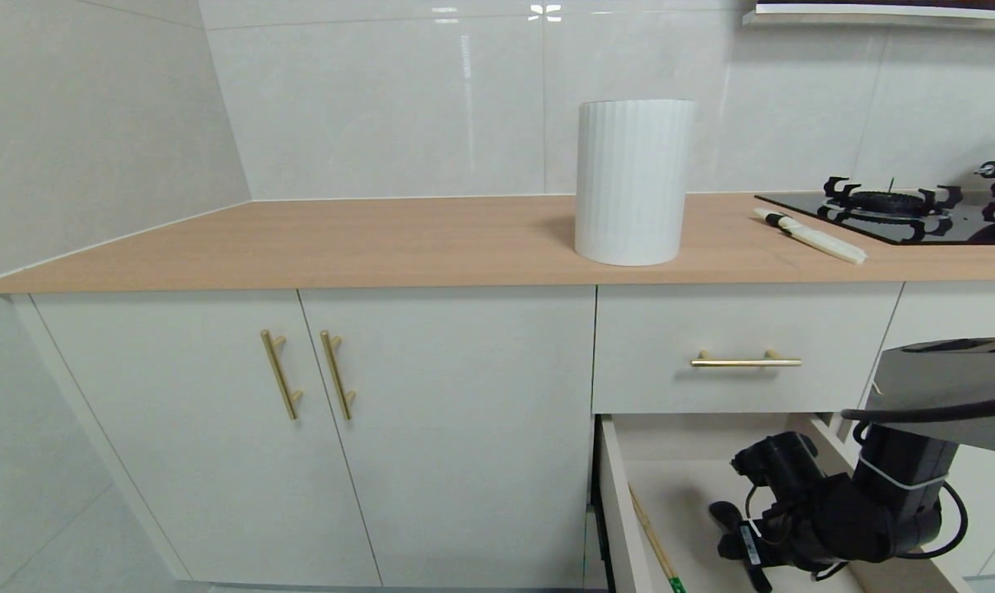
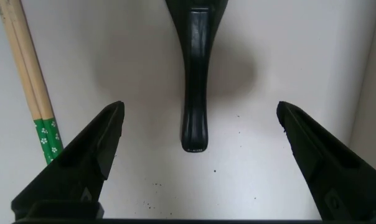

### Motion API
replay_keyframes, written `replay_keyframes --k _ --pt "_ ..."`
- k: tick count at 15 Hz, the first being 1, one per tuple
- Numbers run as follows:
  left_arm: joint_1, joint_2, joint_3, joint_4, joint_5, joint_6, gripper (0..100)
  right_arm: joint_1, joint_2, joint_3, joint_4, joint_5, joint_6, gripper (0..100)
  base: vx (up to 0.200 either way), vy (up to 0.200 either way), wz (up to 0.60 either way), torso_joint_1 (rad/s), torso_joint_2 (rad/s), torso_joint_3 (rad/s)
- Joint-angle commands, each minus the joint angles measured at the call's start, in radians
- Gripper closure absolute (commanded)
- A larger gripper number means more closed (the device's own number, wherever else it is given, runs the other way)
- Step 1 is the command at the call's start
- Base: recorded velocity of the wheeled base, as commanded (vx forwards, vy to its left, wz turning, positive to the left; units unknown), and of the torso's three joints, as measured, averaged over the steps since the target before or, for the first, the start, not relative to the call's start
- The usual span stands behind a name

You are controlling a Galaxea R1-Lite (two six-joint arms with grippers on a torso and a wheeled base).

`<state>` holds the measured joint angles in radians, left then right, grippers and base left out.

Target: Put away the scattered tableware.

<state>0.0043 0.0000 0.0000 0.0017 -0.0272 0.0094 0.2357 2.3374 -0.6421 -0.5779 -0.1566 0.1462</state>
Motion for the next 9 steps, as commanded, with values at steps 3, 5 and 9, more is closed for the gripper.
replay_keyframes --k 3,5,9 --pt "0.0 0.0 0.0 0.0 0.0 0.0 0 0.0 -0.081 0.016 0.007 -0.012 0.004 0 0.0 0.0 0.0 0.0 0.0 0.0" --pt "0.0 0.0 0.0 0.0 0.0 0.0 0 0.004 -0.199 0.045 0.026 -0.012 0.003 0 0.0 0.0 0.0 0.0 0.0 0.0" --pt "0.0 0.0 0.0 0.0 0.0 0.0 0 0.013 -0.523 0.058 0.225 -0.012 -0.004 0 0.0 0.0 0.0 0.0 0.0 0.0"
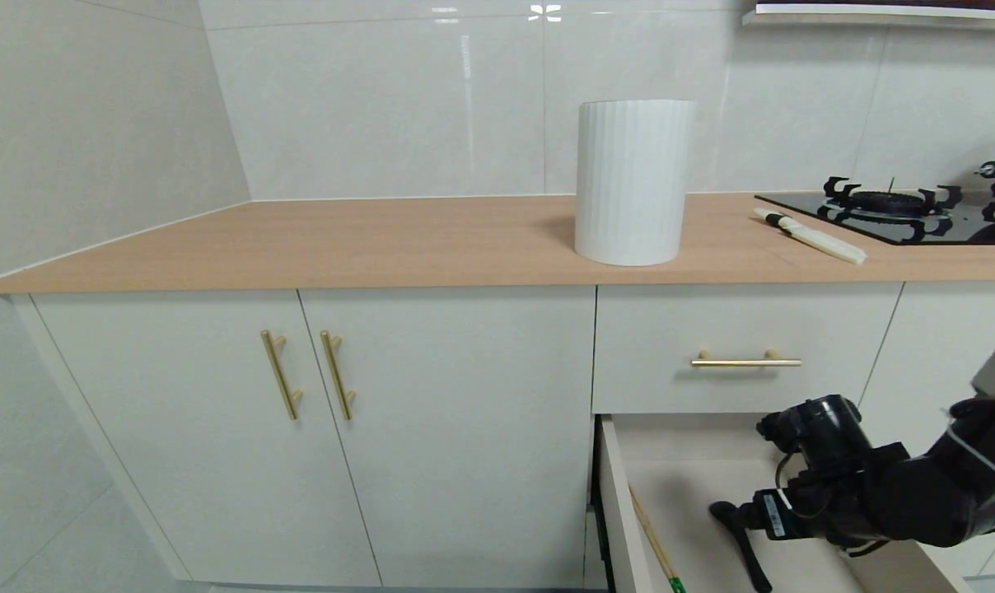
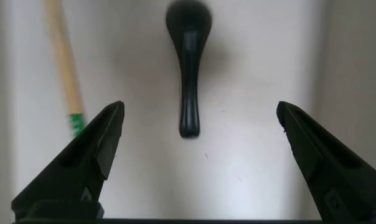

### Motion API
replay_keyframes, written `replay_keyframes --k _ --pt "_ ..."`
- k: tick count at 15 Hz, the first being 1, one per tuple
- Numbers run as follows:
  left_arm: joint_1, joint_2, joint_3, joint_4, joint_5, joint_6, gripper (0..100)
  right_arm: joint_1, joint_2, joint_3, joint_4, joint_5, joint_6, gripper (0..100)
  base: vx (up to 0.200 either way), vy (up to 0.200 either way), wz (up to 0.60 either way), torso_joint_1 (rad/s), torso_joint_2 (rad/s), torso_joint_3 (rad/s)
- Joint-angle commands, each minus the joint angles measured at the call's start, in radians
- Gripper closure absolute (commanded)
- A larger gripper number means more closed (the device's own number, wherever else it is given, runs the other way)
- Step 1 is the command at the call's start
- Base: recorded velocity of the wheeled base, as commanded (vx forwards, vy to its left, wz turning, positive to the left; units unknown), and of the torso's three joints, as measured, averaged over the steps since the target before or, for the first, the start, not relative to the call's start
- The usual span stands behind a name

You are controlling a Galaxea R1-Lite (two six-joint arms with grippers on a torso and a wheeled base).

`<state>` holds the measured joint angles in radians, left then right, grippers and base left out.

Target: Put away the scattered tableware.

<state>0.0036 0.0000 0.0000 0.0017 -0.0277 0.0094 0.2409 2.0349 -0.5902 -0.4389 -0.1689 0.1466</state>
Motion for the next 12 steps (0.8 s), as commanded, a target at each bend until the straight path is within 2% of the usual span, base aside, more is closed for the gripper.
replay_keyframes --k 1,4,8,12 --pt "0.001 0.0 0.0 0.0 0.0 0.0 0 0.029 -0.289 0.004 0.132 0.0 -0.009 0 0.0 0.0 0.0 0.0 0.0 0.0" --pt "0.001 0.0 0.0 0.0 0.0 0.003 0 0.092 -0.493 -0.034 0.345 0.0 -0.016 0 0.0 0.0 0.0 0.0 0.0 0.0" --pt "0.001 0.0 0.0 0.0 0.0 0.001 0 0.1 -0.573 -0.054 0.433 -0.001 -0.022 0 0.0 0.0 0.0 0.0 0.0 0.0" --pt "0.001 0.0 0.0 0.0 0.0 0.001 0 0.109 -0.578 -0.049 0.439 -0.003 -0.035 0 -0.2 0.0 0.0 0.001 0.0 0.001"
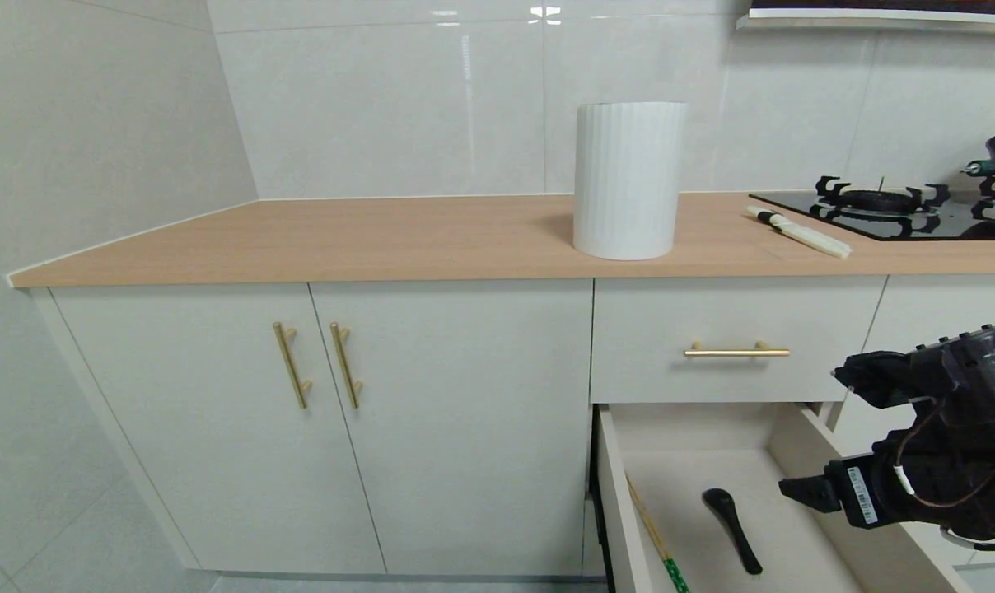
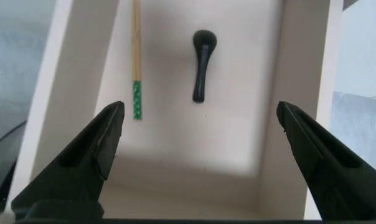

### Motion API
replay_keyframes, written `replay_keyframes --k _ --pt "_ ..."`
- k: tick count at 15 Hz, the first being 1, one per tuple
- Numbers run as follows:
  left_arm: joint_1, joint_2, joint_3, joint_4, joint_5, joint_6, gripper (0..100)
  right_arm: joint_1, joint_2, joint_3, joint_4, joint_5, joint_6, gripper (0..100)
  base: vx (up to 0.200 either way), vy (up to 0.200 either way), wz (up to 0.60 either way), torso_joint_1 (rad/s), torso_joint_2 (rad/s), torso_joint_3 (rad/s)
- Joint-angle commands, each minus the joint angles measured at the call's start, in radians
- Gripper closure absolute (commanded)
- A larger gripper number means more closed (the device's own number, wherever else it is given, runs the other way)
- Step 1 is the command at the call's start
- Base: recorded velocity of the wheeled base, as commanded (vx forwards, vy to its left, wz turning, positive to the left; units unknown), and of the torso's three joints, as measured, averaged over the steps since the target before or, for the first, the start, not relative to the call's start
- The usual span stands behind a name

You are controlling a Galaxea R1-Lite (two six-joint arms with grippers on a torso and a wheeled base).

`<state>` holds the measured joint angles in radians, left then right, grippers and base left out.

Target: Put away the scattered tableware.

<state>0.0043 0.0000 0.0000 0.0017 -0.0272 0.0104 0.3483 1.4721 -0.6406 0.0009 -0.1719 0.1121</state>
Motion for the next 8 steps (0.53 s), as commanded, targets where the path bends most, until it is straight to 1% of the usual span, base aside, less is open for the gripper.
replay_keyframes --k 1,6,8 --pt "0.0 0.0 0.0 0.0 0.0 0.0 0 0.001 -0.015 0.001 -0.001 0.0 0.0 0 -0.2 0.0 0.0 0.002 0.0 0.007" --pt "0.0 0.0 0.0 0.0 0.0 0.0 0 0.017 -0.023 -0.001 0.064 0.008 -0.014 0 -0.2 0.0 0.0 0.0 0.01 0.006" --pt "0.0 0.0 0.0 0.0 0.0 0.0 0 0.031 -0.013 0.003 0.097 0.015 -0.025 0 0.0 0.0 0.0 0.0 0.0 0.0"
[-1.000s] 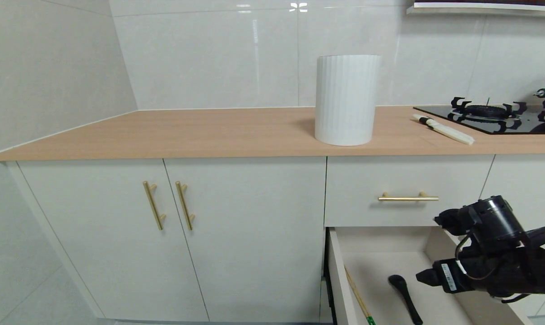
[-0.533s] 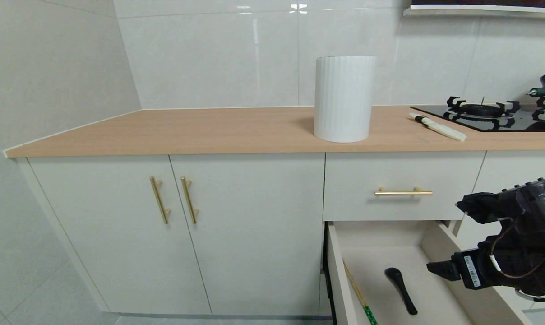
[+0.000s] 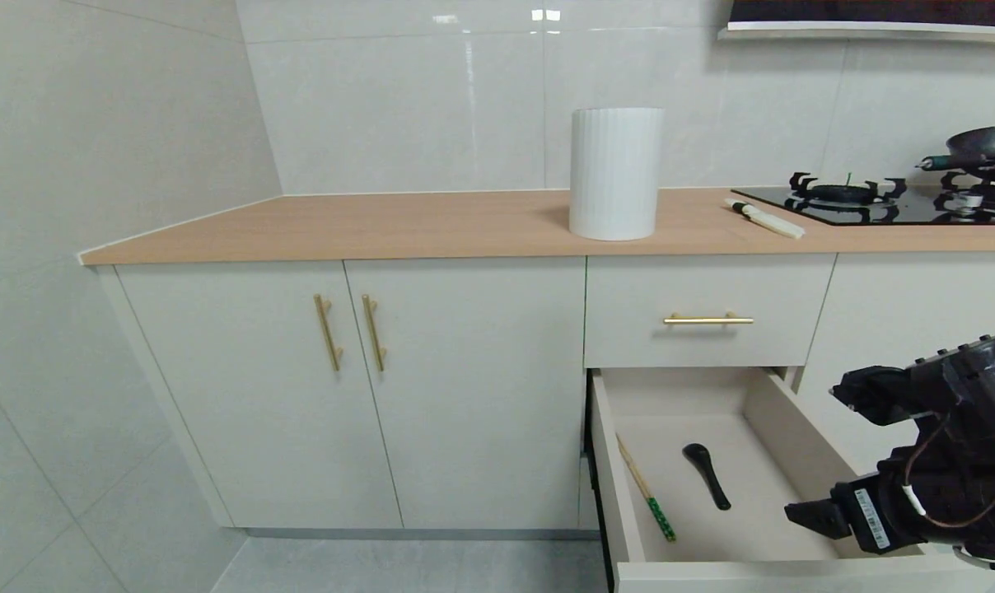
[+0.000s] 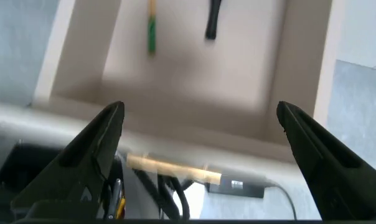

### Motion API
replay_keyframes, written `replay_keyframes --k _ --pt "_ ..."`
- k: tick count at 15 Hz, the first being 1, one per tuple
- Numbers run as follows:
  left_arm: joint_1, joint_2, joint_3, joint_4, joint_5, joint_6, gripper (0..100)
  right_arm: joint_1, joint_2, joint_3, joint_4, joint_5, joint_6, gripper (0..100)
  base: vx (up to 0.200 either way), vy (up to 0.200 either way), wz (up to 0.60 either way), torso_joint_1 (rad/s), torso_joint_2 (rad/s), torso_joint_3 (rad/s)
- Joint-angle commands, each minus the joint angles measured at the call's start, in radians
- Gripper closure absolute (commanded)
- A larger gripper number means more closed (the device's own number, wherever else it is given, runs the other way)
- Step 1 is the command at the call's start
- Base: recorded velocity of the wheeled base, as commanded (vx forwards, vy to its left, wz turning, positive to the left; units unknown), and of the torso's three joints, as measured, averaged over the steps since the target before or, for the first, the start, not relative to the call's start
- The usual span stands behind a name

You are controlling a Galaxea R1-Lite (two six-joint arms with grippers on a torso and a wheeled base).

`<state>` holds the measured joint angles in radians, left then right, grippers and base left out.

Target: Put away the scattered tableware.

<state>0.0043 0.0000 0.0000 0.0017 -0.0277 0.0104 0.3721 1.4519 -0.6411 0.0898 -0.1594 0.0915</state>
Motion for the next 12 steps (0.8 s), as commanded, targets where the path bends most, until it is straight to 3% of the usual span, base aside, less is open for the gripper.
replay_keyframes --k 1,5,7,12 --pt "0.0 0.0 0.0 0.0 0.0 -0.001 0 0.016 0.013 0.003 0.039 0.017 -0.021 0 0.0 0.0 0.0 0.0 0.0 0.0" --pt "0.0 0.0 0.0 0.0 0.0 -0.001 0 0.113 0.076 0.012 0.194 0.067 -0.078 0 0.0 0.0 0.0 0.0 0.0 0.0" --pt "0.0 0.0 0.0 0.0 0.0 -0.001 0 0.162 0.133 0.032 0.194 0.067 -0.078 0 0.0 0.0 0.0 0.0 0.0 0.0" --pt "0.0 0.0 0.0 0.0 0.0 -0.001 0 0.172 0.239 0.037 0.192 0.066 -0.078 0 0.0 0.0 0.0 0.0 0.0 0.0"
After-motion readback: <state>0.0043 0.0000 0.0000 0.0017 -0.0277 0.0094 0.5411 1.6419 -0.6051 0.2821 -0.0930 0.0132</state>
